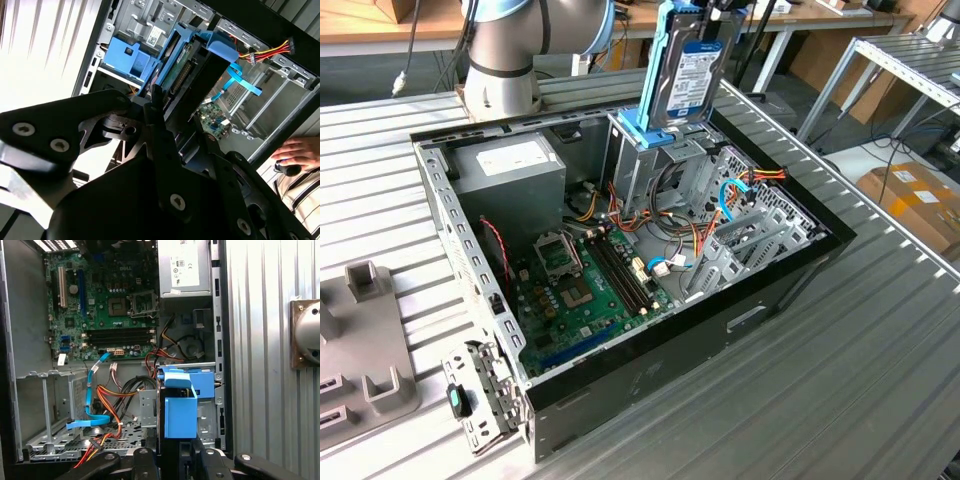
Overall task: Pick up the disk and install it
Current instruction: 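Pick up the disk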
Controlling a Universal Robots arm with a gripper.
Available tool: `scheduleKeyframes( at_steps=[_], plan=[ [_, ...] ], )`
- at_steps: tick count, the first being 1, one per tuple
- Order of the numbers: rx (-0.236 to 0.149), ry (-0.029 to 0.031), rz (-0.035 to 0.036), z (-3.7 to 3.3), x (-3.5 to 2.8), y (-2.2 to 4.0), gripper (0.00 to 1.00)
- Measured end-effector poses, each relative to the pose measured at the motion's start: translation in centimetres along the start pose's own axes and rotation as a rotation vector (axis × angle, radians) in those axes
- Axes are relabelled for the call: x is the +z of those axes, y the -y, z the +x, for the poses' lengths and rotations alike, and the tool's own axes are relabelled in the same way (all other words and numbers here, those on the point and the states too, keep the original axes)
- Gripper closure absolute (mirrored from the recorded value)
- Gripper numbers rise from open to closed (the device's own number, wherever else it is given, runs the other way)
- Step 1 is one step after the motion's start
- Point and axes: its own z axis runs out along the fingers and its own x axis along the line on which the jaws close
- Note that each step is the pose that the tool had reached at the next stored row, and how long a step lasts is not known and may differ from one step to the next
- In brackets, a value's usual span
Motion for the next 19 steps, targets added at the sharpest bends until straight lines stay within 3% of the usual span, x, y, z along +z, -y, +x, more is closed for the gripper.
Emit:
scheduleKeyframes(
  at_steps=[4, 12, 15, 19],
  plan=[
    [0.0, -0.0005, 0.0, 0.42, 0.0, 0.03, 0.65],
    [0.0, -0.0006, 0.0, 1.88, 0.01, 0.12, 0.65],
    [0.0, -0.0006, 0.0, 2.88, 0.02, 0.18, 0.65],
    [0.0, -0.0005, 0.0, 3.64, 0.03, 0.23, 0.65]
  ],
)
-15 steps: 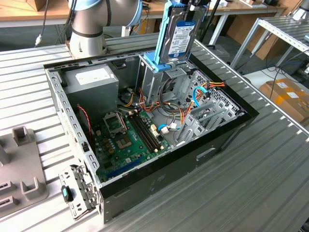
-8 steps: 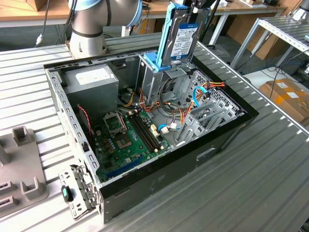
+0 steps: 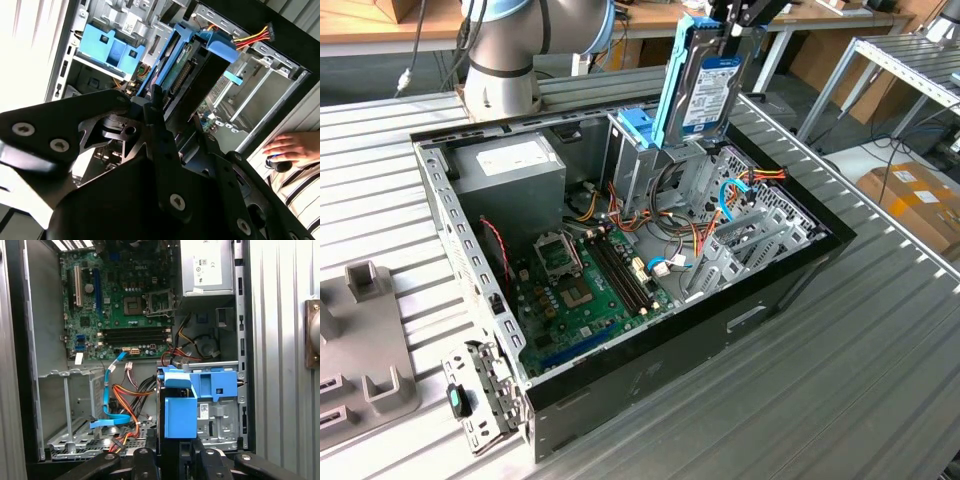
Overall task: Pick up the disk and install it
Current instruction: 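Pick up the disk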
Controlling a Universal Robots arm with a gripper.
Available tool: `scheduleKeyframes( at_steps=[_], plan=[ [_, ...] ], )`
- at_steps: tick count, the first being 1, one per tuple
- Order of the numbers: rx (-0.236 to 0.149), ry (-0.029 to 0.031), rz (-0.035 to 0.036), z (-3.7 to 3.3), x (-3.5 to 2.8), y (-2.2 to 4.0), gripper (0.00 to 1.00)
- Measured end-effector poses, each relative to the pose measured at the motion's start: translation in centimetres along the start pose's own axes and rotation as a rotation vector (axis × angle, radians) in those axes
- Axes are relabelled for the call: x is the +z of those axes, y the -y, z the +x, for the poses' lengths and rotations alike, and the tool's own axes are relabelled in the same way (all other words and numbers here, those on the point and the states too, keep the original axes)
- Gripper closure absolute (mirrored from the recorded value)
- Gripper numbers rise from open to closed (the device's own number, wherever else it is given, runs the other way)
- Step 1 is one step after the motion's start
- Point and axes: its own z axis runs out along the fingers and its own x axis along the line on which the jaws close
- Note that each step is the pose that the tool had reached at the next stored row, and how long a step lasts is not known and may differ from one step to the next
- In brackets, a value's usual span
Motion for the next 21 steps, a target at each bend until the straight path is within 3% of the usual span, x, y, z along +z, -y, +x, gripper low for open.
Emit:
scheduleKeyframes(
  at_steps=[16, 18, 21],
  plan=[
    [0.0, 0.0001, 0.0, 3.93, 0.03, 0.23, 0.65],
    [0.0, 0.0, 0.0, 5.01, 0.04, 0.29, 0.65],
    [0.0, -0.0001, 0.0, 5.79, 0.04, 0.34, 0.65]
  ],
)
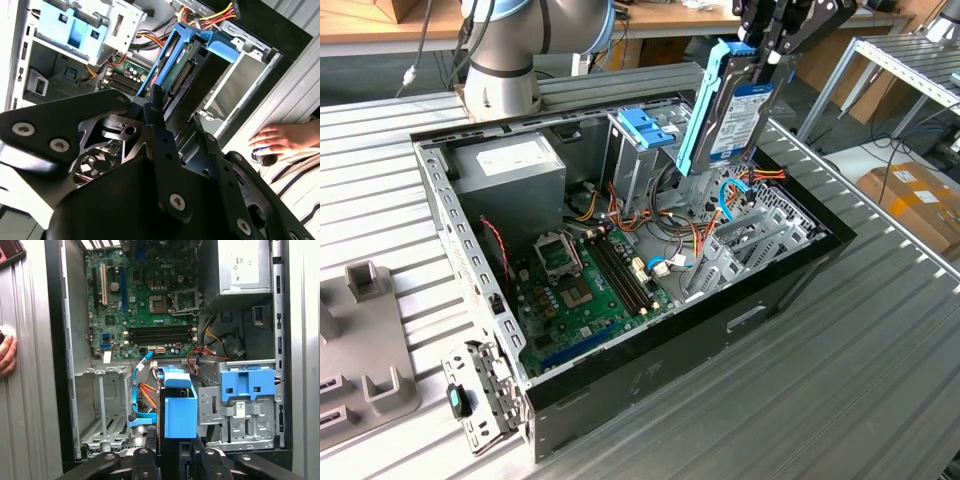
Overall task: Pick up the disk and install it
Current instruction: 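Pick up the disk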
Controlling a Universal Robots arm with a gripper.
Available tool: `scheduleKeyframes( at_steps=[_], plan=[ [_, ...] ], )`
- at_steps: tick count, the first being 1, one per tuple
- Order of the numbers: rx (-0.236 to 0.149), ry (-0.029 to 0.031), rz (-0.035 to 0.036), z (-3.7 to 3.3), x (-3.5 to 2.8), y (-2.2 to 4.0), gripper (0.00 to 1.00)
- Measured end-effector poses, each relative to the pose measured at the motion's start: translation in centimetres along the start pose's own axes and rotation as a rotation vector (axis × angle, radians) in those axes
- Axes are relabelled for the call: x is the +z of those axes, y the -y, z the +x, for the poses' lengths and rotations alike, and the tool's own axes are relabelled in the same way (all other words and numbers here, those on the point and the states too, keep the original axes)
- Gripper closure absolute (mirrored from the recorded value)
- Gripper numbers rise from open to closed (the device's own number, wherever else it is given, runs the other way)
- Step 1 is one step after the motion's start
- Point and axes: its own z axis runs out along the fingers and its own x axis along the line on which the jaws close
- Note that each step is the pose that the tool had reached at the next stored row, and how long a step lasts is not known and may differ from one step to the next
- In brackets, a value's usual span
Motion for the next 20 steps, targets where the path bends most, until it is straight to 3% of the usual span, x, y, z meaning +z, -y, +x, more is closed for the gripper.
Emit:
scheduleKeyframes(
  at_steps=[6, 11, 20],
  plan=[
    [0.0, 0.0001, 0.0, 1.77, 0.02, 0.1, 0.65],
    [0.0, 0.0, 0.0, 4.24, 0.04, 0.25, 0.65],
    [0.0, -0.0001, 0.0, 6.54, 0.05, 0.38, 0.65]
  ],
)
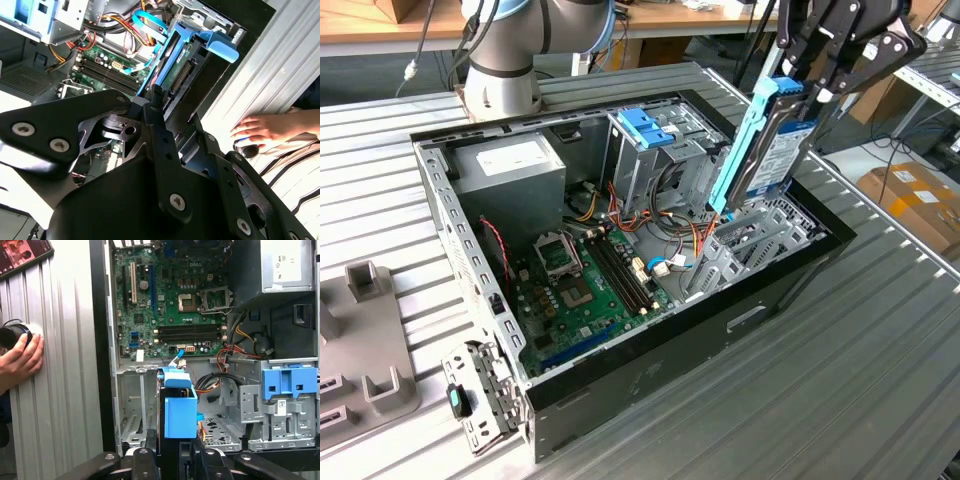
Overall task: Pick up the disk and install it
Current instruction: 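Pick up the disk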
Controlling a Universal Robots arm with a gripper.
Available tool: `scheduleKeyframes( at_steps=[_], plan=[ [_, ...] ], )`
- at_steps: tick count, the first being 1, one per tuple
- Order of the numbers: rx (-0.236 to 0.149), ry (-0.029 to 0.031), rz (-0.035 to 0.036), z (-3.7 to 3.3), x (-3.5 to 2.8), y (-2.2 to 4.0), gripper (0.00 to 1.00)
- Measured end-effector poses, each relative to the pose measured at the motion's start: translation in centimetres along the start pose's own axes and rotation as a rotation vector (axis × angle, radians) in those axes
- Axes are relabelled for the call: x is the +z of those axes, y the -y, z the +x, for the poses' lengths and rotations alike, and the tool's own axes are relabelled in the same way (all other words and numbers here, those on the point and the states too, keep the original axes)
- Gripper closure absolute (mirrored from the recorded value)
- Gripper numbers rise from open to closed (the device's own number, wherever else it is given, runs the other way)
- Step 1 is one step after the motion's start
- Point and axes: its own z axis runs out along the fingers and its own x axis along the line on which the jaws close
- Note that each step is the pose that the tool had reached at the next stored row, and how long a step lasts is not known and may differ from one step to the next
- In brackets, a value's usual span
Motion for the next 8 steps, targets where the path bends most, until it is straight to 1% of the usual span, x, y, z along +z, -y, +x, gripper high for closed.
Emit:
scheduleKeyframes(
  at_steps=[1, 8],
  plan=[
    [0.0, 0.0, 0.0, 0.29, 0.0, 0.02, 0.65],
    [0.0, -0.0001, 0.0, 1.6, 0.02, 0.09, 0.65]
  ],
)
